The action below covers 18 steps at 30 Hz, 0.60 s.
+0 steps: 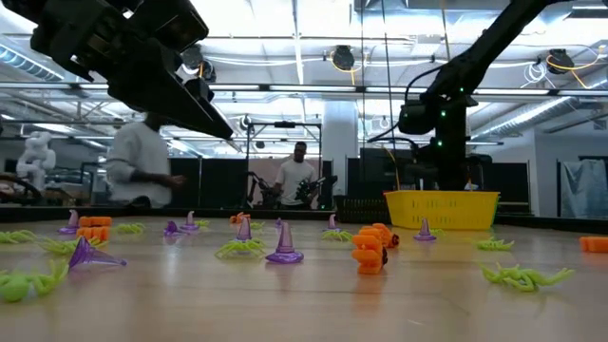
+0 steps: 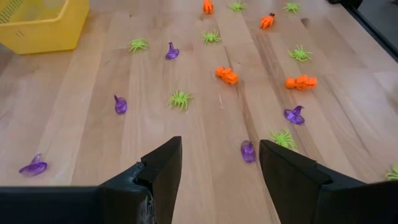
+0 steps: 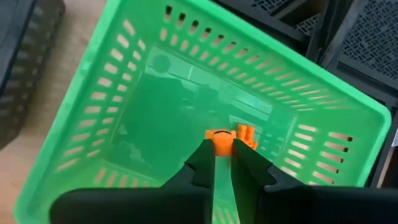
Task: Sort Halloween decoration
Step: Put the orange skeleton toy into the green basket, then put the violet witch hat toy into the yellow basket
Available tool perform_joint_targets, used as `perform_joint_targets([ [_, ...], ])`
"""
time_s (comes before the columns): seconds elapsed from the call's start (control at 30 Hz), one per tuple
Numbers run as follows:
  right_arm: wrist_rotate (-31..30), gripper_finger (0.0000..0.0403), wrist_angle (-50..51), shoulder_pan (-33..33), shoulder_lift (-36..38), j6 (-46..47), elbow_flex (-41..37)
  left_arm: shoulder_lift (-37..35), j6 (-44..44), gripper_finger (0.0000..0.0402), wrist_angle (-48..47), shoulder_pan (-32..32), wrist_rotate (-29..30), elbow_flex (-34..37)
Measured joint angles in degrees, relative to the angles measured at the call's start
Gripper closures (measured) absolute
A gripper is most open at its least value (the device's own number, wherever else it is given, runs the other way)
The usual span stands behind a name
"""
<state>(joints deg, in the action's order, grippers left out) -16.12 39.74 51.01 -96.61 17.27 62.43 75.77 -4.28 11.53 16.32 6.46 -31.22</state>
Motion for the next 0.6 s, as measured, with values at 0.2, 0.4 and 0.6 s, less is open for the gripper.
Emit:
perform_joint_targets([
  [0.2, 0.00, 0.0303, 0.20, 0.32, 1.57, 0.66, -0.02, 0.00, 0.00, 0.0187, -0.04, 0.00, 0.02, 0.00],
  [0.4, 0.00, 0.0237, 4.46, -1.60, 8.26, 2.31, -0.02, 0.00, 0.03, 0.0187, -0.07, 0.00, 0.04, 0.00],
  [0.6, -0.04, 0.0218, 8.14, -8.56, 18.91, 6.49, -0.02, 0.00, 0.05, 0.0187, -0.09, 0.00, 0.85, 0.00],
])
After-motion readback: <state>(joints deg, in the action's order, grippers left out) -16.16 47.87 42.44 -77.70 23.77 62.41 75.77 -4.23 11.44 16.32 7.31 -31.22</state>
